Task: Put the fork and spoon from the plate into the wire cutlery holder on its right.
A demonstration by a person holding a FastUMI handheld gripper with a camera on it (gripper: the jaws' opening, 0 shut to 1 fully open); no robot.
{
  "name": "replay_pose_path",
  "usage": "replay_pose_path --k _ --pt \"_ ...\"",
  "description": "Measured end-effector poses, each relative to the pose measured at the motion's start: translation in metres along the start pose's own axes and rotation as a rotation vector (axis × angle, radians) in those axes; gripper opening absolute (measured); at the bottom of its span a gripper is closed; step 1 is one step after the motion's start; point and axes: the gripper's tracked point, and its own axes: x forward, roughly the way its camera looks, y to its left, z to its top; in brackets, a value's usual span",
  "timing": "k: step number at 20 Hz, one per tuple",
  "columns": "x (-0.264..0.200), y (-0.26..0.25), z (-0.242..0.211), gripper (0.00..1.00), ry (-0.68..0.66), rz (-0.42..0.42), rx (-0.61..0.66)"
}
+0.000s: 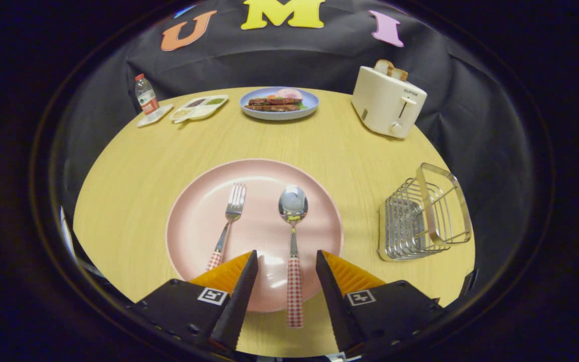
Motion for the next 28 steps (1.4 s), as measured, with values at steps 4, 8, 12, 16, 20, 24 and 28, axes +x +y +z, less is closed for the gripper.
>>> replay_pose_path --k 4,8,12,16,20,24,28 --pt "0.007 -0.001 -0.003 0.56 0.026 -0.024 0.016" --pt "0.009 -0.005 -0.003 0.24 0.026 -0.041 0.04" --pt "0.006 -0.009 -0.005 0.1 0.025 -0.059 0.042" --pt "-0.006 -0.01 -0.005 0.04 0.023 -0.043 0.049" --pt "-0.031 -0.021 0.002 0.04 0.029 -0.057 0.028" --pt "-0.062 -0.042 0.022 0.04 0.004 -0.067 0.045" --pt "-0.1 -0.071 0.041 0.04 -0.018 -0.098 0.079"
